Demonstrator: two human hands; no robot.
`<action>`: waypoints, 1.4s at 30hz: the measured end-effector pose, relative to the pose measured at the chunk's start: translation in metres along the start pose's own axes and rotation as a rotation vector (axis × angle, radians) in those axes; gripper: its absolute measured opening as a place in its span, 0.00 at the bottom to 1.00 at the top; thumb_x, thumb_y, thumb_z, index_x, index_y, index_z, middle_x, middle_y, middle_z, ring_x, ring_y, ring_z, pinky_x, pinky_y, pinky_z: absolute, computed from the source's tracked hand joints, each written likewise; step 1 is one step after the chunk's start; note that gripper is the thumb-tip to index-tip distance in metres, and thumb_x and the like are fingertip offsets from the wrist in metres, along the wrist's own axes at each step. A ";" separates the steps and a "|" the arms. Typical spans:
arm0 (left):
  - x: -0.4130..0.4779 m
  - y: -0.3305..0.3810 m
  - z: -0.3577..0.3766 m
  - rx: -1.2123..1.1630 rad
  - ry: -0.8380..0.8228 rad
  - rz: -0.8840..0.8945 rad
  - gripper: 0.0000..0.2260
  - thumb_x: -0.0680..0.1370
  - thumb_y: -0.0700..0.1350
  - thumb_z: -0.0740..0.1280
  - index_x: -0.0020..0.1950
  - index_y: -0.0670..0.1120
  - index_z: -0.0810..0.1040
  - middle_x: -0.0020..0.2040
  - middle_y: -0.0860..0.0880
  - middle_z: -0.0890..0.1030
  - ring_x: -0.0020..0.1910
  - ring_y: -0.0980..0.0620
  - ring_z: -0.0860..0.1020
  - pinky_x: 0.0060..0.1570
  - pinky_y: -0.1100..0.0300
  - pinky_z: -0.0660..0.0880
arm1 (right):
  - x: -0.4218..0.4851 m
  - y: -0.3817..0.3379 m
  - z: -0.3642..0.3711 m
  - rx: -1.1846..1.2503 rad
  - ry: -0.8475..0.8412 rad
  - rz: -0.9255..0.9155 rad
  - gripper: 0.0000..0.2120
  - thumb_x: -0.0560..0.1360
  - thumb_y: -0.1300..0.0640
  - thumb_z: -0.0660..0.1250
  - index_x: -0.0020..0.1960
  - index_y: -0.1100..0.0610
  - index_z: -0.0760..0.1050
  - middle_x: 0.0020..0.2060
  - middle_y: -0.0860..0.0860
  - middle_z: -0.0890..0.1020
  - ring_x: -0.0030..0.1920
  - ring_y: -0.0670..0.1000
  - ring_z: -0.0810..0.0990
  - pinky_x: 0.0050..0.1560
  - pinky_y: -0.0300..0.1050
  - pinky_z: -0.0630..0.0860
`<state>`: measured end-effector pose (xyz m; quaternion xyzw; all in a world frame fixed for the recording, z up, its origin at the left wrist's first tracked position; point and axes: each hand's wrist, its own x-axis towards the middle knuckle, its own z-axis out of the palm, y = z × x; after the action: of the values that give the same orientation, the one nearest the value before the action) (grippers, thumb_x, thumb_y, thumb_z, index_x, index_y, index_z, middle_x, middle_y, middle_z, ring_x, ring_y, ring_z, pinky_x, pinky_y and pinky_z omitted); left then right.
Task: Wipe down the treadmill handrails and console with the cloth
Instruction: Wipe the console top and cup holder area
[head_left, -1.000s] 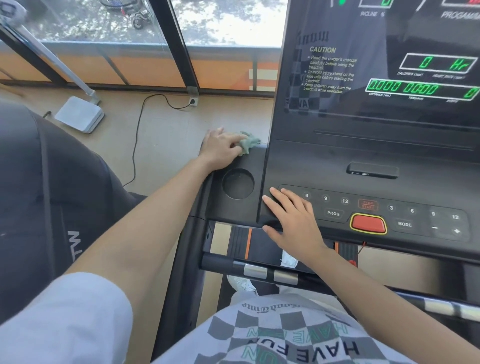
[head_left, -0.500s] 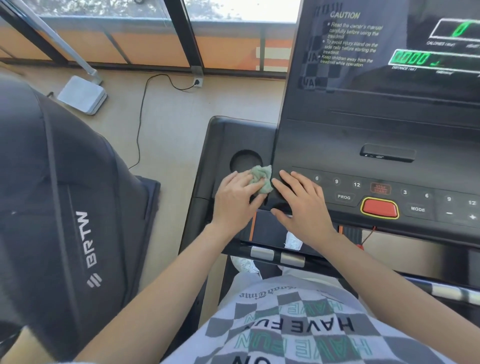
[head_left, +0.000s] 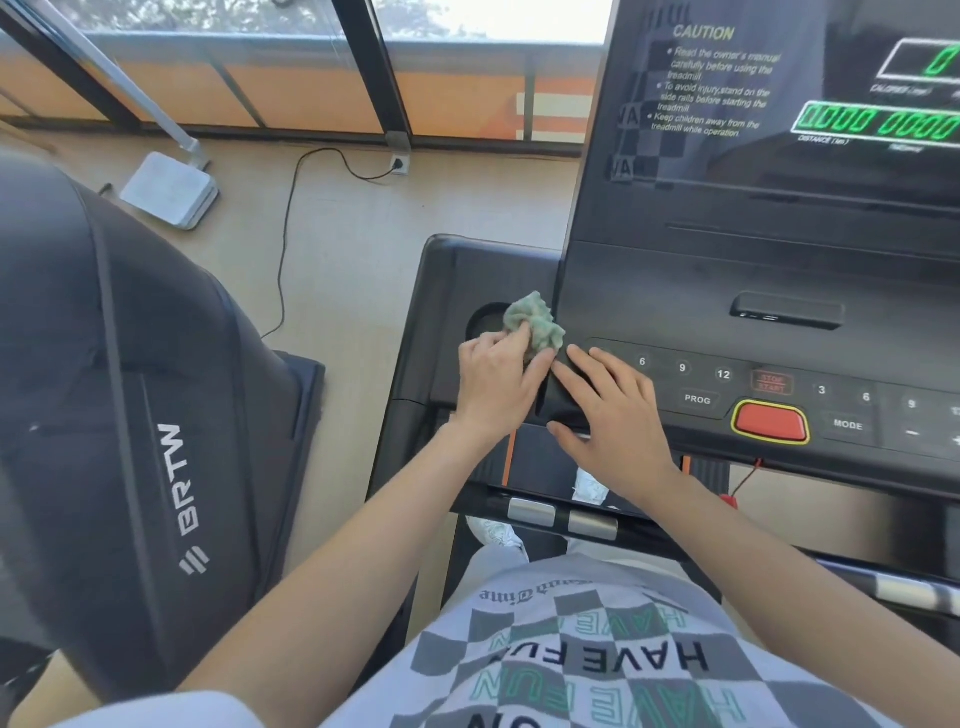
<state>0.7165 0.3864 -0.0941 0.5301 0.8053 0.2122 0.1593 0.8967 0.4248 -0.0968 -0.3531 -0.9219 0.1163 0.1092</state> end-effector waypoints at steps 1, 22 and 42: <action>0.001 -0.001 -0.003 0.012 -0.011 -0.001 0.23 0.81 0.62 0.52 0.52 0.48 0.81 0.40 0.51 0.83 0.46 0.47 0.80 0.56 0.51 0.67 | 0.000 0.000 0.000 -0.003 -0.003 0.001 0.33 0.72 0.45 0.74 0.74 0.52 0.71 0.74 0.51 0.72 0.73 0.57 0.68 0.69 0.55 0.65; 0.040 -0.048 -0.050 0.675 0.011 0.415 0.05 0.74 0.47 0.73 0.41 0.47 0.86 0.49 0.49 0.78 0.49 0.43 0.72 0.39 0.52 0.69 | -0.001 0.001 -0.001 -0.015 -0.011 -0.009 0.31 0.72 0.46 0.75 0.73 0.53 0.72 0.73 0.52 0.73 0.73 0.57 0.68 0.67 0.54 0.64; -0.002 -0.043 -0.050 0.296 -0.031 0.185 0.11 0.81 0.49 0.67 0.48 0.44 0.86 0.55 0.50 0.83 0.50 0.43 0.75 0.39 0.54 0.75 | -0.002 0.004 0.000 -0.001 -0.008 -0.022 0.31 0.74 0.48 0.73 0.73 0.54 0.71 0.74 0.53 0.71 0.74 0.57 0.66 0.69 0.54 0.64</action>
<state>0.6596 0.3608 -0.0729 0.6230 0.7729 0.0969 0.0715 0.9007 0.4256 -0.0985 -0.3425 -0.9262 0.1162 0.1066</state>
